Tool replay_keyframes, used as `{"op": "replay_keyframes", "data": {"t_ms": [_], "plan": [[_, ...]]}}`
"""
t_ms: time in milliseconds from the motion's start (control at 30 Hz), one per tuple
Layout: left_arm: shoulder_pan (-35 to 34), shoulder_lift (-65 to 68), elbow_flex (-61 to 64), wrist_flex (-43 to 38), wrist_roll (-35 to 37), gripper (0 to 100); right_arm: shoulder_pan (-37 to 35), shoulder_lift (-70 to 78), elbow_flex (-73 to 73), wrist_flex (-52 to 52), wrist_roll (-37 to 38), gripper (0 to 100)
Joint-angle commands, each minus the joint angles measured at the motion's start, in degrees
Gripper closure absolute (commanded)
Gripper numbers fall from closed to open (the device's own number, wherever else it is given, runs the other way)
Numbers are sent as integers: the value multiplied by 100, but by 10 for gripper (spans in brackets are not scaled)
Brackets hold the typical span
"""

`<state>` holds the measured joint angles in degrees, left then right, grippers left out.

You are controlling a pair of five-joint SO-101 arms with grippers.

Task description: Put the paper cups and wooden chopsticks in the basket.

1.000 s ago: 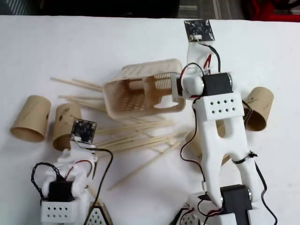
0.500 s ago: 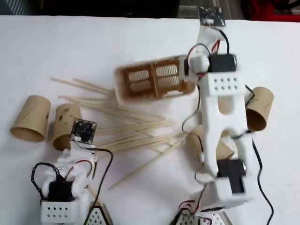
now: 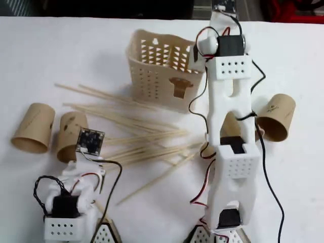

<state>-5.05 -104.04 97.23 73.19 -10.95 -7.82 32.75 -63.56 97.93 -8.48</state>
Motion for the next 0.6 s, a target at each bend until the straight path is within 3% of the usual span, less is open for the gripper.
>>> {"op": "replay_keyframes", "data": {"t_ms": [0,233,567], "plan": [[13,-22,-26,26,44,946,31,-215,-563,48,-44,872],[13,-22,-26,26,44,946,40,-1209,176,66,765,874],[13,-22,-26,26,35,946,391,-3635,3095,57,958,872]]}}
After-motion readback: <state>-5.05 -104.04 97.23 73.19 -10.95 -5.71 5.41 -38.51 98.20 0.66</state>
